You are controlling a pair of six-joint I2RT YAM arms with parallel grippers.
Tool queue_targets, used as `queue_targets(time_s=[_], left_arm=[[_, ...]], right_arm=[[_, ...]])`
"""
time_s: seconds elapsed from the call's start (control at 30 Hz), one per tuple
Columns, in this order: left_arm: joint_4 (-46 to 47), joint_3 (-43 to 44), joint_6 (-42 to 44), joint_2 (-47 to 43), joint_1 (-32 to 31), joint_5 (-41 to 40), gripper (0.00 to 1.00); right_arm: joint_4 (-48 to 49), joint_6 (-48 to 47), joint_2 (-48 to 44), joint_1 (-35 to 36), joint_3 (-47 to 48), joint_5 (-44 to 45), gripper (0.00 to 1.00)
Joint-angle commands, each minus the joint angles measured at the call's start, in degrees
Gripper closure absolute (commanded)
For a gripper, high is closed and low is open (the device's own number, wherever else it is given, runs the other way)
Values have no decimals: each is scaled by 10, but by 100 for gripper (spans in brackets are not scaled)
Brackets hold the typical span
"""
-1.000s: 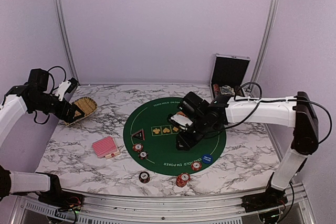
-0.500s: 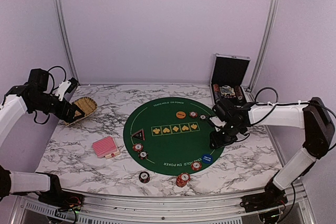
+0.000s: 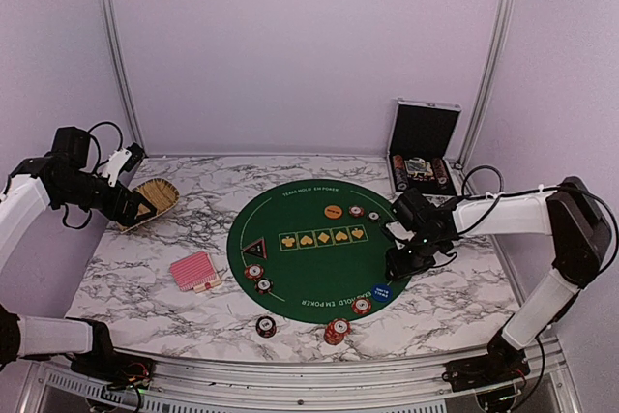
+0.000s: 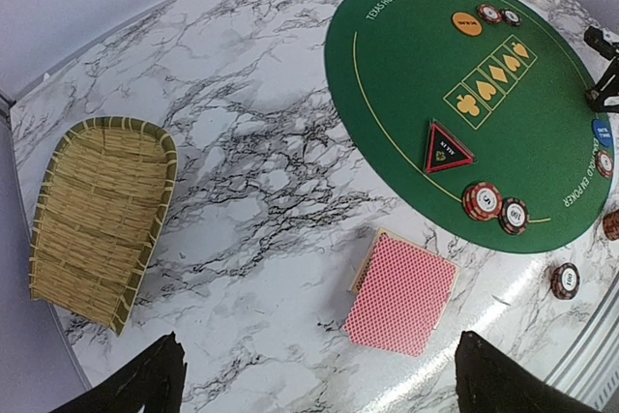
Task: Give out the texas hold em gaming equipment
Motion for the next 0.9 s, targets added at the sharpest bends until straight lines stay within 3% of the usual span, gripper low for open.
queue_targets(time_s=[0.0, 0.2, 0.37, 0.5, 0.87], left_arm=[[-13, -10, 13, -2, 3, 20, 1], [-16, -30, 27, 4, -1, 17, 1], [-30, -47, 41, 23, -20, 10, 1], [-36, -61, 44, 44, -89, -22, 1], [-31, -71, 74, 123, -190, -104, 1]], right_arm=[[12, 13, 7, -6, -3, -3, 57], [-11, 13, -3, -5, 20, 7, 35], [-40, 17, -27, -6, 49, 25, 31], [-57, 24, -51, -3, 79, 26, 28], [-62, 40, -51, 49, 168, -5, 4]])
